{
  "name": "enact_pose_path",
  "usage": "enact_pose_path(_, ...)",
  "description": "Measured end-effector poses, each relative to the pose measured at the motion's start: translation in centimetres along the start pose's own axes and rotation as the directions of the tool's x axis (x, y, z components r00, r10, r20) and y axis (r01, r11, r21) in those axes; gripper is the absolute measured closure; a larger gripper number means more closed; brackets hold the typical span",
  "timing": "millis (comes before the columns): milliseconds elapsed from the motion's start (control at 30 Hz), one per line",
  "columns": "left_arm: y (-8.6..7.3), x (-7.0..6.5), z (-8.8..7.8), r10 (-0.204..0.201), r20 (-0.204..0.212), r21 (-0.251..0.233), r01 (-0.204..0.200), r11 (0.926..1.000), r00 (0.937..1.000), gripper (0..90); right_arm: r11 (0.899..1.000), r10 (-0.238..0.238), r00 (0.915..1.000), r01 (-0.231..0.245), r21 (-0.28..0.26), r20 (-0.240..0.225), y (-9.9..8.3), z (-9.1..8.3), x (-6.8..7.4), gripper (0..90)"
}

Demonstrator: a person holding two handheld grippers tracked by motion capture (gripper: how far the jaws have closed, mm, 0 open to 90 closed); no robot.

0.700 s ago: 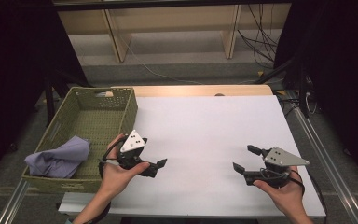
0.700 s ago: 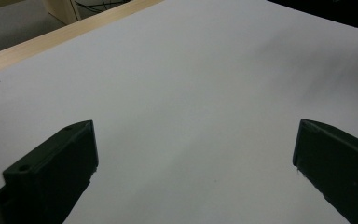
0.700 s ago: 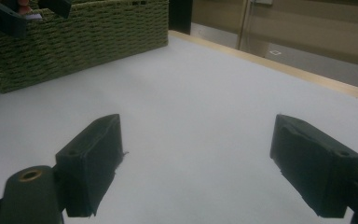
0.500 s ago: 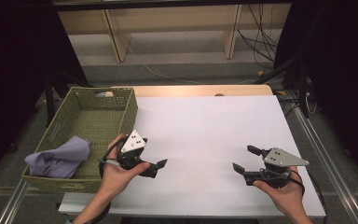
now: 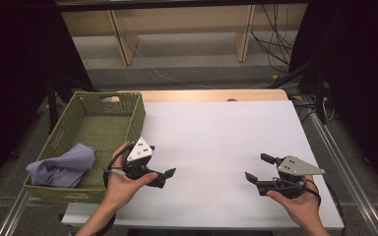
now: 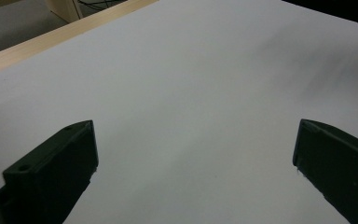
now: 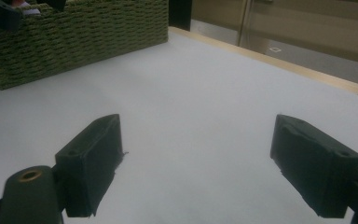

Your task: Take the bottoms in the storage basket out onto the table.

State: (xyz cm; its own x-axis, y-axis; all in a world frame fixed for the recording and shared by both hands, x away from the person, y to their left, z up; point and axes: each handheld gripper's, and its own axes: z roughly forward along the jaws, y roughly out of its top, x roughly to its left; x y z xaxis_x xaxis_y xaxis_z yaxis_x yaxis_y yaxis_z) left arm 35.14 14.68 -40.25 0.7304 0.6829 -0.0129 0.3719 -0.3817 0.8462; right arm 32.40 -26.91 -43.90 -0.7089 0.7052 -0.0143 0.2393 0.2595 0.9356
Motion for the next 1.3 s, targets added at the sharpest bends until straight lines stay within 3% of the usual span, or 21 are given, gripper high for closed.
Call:
enact_pose_path(600, 0.3, 1.3, -2.1, 0.004, -0.057, -0.019, -0.005, 0.9998, 0.9984, 0.0, 1.000, -0.008, 1.0000, 0.008, 0.006, 0.001, -0.1, 0.1, 0.1, 17.5)
enact_pose_path(800, 0.4, 1.8, -2.9, -0.048, -0.035, -0.037, 0.047, 0.9982, 0.9982, 0.0, 1.000, -0.010, 1.0000, 0.010, 0.010, 0.000, -0.1, 0.2, 0.0, 17.5)
enact_pose_path(867, 0.6, 1.8, -3.0, -0.042, -0.039, -0.037, 0.041, 0.9985, 0.9983, 0.0, 1.000, -0.009, 1.0000, 0.009, 0.011, -0.001, -0.1, 0.2, 0.0, 17.5)
enact_pose_path(933, 0.8, 1.6, -3.3, -0.023, -0.060, -0.031, 0.022, 0.9993, 0.9979, 0.0, 1.000, -0.007, 1.0000, 0.007, 0.011, -0.001, -0.1, 0.2, 0.1, 17.5)
enact_pose_path(1300, 0.9, 2.5, -4.8, -0.038, -0.101, -0.037, 0.034, 0.9987, 0.9942, 0.0, 1.000, -0.009, 1.0000, 0.009, 0.012, 0.000, -0.1, 0.2, 0.1, 17.5)
